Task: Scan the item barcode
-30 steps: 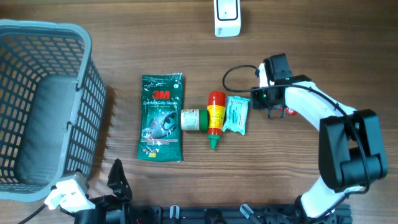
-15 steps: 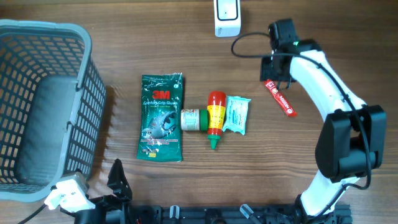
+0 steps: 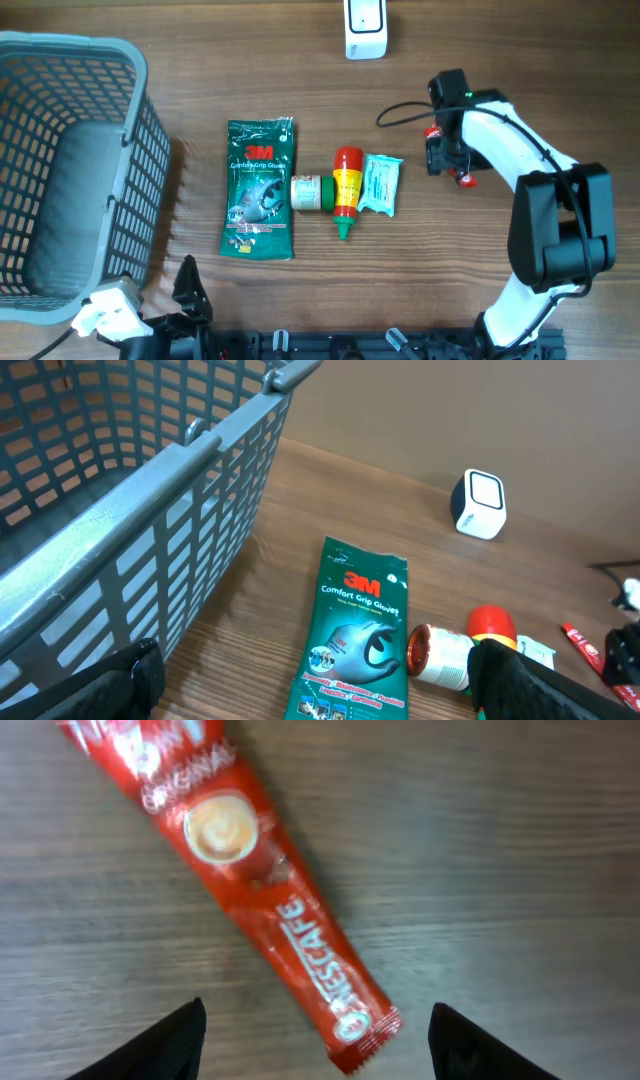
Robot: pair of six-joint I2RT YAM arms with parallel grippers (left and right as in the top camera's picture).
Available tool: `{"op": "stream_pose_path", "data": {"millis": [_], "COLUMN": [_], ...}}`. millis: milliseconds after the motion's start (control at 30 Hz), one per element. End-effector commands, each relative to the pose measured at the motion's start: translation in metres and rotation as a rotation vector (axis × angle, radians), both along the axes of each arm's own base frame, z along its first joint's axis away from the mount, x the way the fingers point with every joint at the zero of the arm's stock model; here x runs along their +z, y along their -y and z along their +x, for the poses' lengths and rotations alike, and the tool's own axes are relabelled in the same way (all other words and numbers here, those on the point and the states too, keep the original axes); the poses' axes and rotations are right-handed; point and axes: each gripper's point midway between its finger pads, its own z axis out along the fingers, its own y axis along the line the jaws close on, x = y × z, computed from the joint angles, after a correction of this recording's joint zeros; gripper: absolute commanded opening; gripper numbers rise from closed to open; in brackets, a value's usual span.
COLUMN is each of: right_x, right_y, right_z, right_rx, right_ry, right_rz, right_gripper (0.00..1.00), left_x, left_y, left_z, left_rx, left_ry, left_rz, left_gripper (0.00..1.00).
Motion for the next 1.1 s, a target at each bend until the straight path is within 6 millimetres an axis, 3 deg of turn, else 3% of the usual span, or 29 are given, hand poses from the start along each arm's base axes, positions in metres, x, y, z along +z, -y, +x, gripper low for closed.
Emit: {"op": "stream_pose_path", "data": {"millis": [0, 167, 300, 433, 567, 733, 800, 900, 967, 1000, 1067], "right_x": [-0.017, -0.032, -0.043, -0.062, -0.083, -0.083, -0.079, -0.063, -0.036, -0.002, 0.035], "right_y": [-0.001, 0.001, -0.012, 0.003, 0.014, 0.013, 0.004, -0.030, -0.064, -0.093, -0.116], "right_z": [-0.013, -0.018, -0.027, -0.049, -0.066, -0.072, -0.073, -0.066, -0.057, -0.050, -0.047], "right_rx": [0.047, 0.041, 0.064, -0.028, -0.101, -0.109, -0.137, -0.078, -0.010, 0.049, 0.120], "right_ry": [-0.039, -0.025, -0.077, -0.191, -0.276, -0.307, -0.323, -0.348, -0.357, -0.357, -0.350], "right_rz": [0.022, 0.029, 0.174, 0.212, 0.209, 0.206, 0.257, 0.467, 0.685, 0.889, 1.082], "right_gripper": [0.71, 0.55, 0.55, 0.48, 0.31, 0.08, 0.05, 0.05, 0.05, 0.05, 0.05], "left_x": [0.001, 0.001, 0.001, 0.001, 0.001, 0.001, 0.001, 0.001, 0.001, 0.001, 0.001], "left_y": [0.000, 0.000, 0.000, 0.000, 0.000, 0.000, 0.000, 0.000, 0.000, 0.000, 0.000], "left_z": [0.000, 0.000, 0.000, 0.000, 0.000, 0.000, 0.000, 0.000, 0.000, 0.000, 0.000], "left_rx": [0.000, 0.000, 0.000, 0.000, 0.000, 0.000, 0.000, 0.000, 0.000, 0.000, 0.000], "left_ry": [0.008, 0.008, 0.008, 0.008, 0.008, 0.008, 0.008, 0.008, 0.008, 0.008, 0.008], "left_rz": [-0.004, -0.004, -0.004, -0.004, -0.004, -0.004, -0.004, -0.004, -0.004, -0.004, -0.004], "left_gripper": [1.00, 1.00, 1.00, 1.00, 1.00, 1.00, 1.00, 1.00, 1.00, 1.00, 1.00]}}
